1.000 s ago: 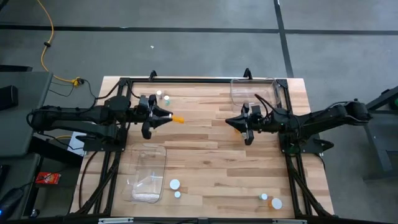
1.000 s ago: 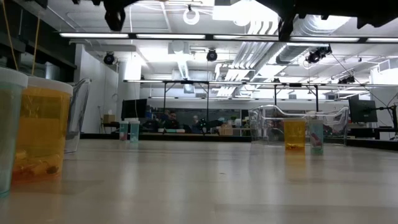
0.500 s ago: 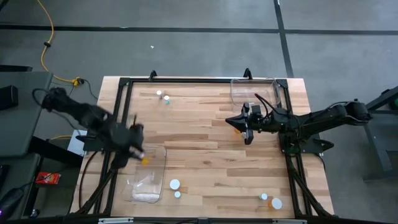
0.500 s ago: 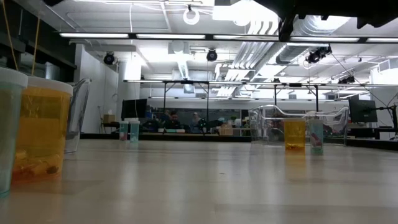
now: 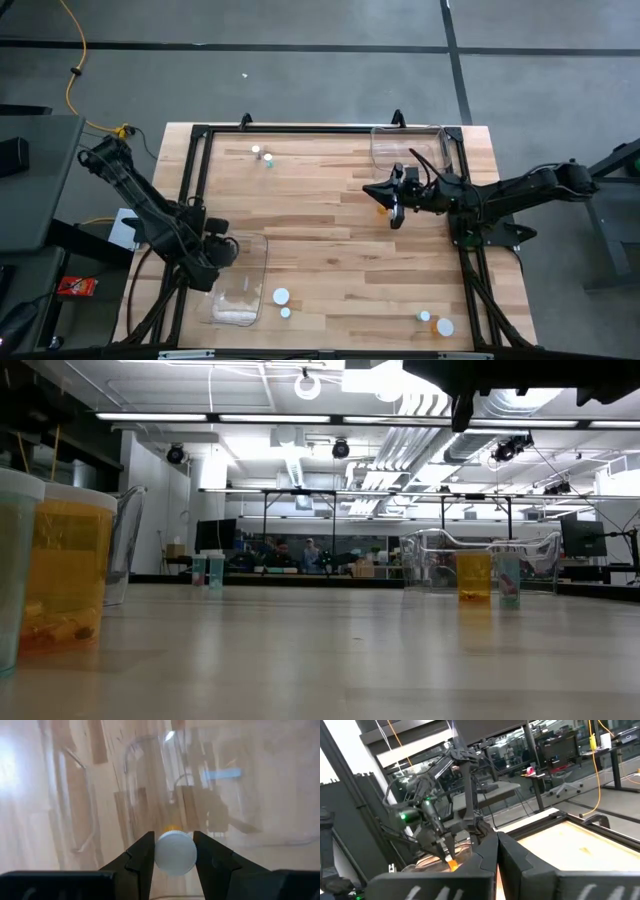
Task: Pick and place medicine bottles into bin by pill shape (circle, oval)
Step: Put the small orange tablet bottle into the bottom transparent bin
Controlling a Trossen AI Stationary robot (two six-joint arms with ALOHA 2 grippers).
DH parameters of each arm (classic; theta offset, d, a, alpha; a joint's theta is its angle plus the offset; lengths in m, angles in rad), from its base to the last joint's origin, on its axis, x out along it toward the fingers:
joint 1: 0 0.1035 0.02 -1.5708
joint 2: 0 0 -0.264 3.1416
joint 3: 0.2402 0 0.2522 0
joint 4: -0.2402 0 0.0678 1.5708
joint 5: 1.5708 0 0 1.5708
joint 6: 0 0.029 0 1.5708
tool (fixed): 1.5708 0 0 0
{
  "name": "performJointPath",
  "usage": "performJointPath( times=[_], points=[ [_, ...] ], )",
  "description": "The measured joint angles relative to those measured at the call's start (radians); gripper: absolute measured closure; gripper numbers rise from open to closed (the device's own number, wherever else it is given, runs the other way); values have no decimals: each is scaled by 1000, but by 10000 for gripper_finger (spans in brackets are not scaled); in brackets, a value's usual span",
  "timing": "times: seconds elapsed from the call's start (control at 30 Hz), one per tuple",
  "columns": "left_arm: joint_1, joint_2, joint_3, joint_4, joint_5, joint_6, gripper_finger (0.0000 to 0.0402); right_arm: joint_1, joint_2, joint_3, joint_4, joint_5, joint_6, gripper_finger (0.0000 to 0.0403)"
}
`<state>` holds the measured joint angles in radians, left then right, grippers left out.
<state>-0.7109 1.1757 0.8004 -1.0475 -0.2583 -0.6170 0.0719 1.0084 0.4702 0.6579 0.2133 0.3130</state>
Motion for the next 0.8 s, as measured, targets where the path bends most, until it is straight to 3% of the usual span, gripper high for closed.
performJointPath(
  times=[0.47, 0.8],
  points=[
    [7, 19, -55, 66, -37, -29, 290, 0, 0, 0, -27, 23, 0, 402],
    [75, 39, -102, 126, 25, -59, 290, 0, 0, 0, -33, 23, -7, 402]
  ],
)
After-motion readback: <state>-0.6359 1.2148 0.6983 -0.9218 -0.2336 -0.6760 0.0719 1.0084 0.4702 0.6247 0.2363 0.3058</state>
